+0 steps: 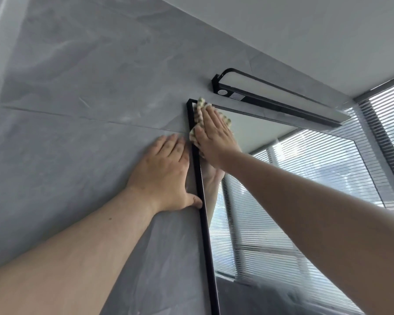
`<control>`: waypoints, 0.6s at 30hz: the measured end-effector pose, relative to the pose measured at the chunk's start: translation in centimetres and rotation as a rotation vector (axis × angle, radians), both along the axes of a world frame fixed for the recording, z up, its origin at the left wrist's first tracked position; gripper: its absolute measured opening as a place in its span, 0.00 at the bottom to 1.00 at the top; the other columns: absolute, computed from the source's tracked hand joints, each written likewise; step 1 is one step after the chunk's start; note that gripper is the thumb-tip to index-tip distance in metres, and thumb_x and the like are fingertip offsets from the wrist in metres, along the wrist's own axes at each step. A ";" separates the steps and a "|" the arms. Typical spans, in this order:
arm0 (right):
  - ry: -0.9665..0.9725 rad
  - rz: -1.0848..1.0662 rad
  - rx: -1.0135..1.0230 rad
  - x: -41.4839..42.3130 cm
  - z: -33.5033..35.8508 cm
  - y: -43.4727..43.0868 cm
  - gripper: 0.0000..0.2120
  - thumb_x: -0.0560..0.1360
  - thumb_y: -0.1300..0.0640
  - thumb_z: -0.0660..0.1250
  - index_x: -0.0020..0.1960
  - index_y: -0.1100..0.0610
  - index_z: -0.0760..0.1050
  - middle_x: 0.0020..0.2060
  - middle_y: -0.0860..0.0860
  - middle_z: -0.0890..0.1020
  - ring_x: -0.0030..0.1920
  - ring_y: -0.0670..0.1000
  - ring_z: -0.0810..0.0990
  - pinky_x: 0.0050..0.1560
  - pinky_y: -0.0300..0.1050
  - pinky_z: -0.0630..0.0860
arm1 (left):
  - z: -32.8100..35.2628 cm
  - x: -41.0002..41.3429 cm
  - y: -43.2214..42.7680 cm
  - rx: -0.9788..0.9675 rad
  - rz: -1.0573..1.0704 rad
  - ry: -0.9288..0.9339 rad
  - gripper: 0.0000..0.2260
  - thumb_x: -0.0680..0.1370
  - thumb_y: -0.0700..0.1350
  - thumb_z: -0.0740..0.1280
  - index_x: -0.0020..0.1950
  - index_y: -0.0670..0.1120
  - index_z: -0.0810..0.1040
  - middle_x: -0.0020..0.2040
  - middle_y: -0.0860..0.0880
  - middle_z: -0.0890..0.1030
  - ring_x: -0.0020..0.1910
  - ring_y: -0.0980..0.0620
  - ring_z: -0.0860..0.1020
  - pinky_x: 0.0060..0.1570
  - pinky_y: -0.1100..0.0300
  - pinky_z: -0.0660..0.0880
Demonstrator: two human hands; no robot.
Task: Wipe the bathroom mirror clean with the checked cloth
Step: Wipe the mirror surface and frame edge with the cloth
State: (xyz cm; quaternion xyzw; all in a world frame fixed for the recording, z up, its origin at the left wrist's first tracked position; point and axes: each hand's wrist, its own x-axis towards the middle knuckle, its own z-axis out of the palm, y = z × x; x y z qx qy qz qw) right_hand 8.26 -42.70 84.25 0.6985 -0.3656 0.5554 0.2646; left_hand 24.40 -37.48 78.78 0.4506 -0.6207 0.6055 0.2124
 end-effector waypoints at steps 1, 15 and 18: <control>0.017 0.001 -0.001 -0.3 -1.1 0.0 0.28 0.85 0.45 0.45 0.81 0.51 0.42 0.81 0.47 0.42 0.79 0.43 0.37 0.73 0.37 0.32 | 0.0 0.0 0.0 0.003 0.013 0.004 0.59 0.63 0.81 0.48 0.81 0.39 0.52 0.81 0.39 0.52 0.81 0.42 0.47 0.79 0.46 0.44; 0.208 -0.126 0.098 -2.6 -18.8 0.3 0.34 0.79 0.38 0.34 0.79 0.54 0.33 0.77 0.48 0.31 0.77 0.44 0.29 0.78 0.45 0.35 | 1.8 -1.0 1.4 0.098 0.094 -0.037 0.63 0.59 0.85 0.54 0.80 0.41 0.55 0.79 0.43 0.57 0.77 0.44 0.56 0.76 0.48 0.51; 0.122 -0.062 0.089 -2.4 -16.2 0.2 0.31 0.81 0.41 0.39 0.79 0.51 0.34 0.77 0.46 0.32 0.75 0.40 0.28 0.76 0.41 0.32 | 2.3 -1.1 0.9 0.103 0.133 -0.052 0.67 0.58 0.86 0.51 0.81 0.38 0.47 0.82 0.39 0.46 0.80 0.42 0.45 0.78 0.45 0.41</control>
